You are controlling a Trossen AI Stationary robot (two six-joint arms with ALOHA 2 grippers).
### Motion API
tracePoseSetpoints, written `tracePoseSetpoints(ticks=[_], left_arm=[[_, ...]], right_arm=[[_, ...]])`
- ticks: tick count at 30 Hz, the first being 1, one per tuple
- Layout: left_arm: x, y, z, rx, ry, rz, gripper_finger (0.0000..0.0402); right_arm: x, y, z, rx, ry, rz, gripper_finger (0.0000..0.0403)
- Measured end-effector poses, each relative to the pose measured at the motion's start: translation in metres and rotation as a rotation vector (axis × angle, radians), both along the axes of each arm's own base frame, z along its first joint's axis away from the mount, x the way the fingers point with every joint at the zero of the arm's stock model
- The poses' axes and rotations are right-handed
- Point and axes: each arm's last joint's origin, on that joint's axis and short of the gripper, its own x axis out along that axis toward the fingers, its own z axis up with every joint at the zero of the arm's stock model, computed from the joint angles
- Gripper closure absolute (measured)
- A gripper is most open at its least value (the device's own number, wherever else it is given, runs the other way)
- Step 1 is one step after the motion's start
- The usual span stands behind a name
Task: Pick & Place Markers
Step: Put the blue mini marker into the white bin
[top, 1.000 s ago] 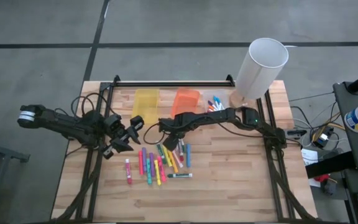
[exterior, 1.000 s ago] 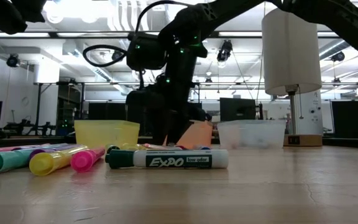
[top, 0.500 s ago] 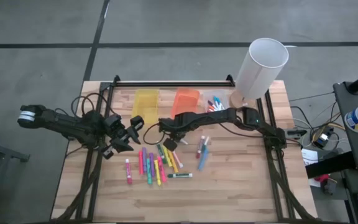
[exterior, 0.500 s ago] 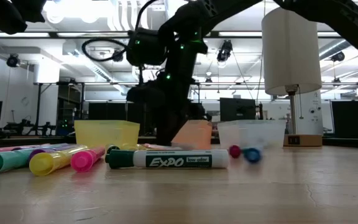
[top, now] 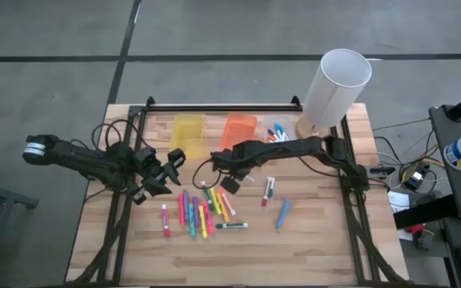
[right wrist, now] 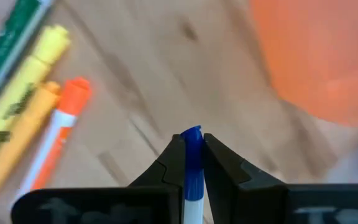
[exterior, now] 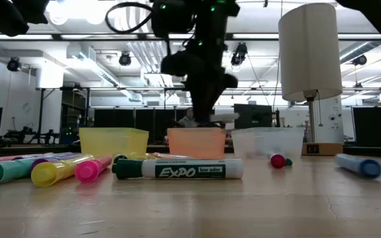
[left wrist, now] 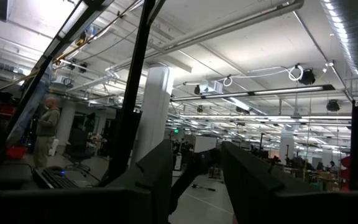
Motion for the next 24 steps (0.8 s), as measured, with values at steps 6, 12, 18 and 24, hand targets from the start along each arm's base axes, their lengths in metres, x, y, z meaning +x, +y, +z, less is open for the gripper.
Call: tracePoseSetpoints(ticks=[6, 12, 18, 24], left_arm=[[0.000, 0.000, 0.000, 0.000, 0.000, 0.000, 0.0268], [0.000, 0.000, 0.000, 0.000, 0.000, 0.000, 0.0268], [0.000, 0.000, 0.000, 0.000, 0.001, 0.000, 0.0268], [0.000, 0.000, 0.000, 0.000, 0.002, 0.000, 0.0268]], right_arm=[[-0.019, -0.004, 0.022, -0.133, 0.069, -0.061, 0.0373], [-0.030, -0.013, 0.032, -0.198, 0.116, -0.090, 0.0373], [-0.044, -0.034, 0.031, -0.305, 0.211, -0.160, 0.0373], [-0.056, -0.065, 0.020, -0.311, 0.270, -0.240, 0.0373]])
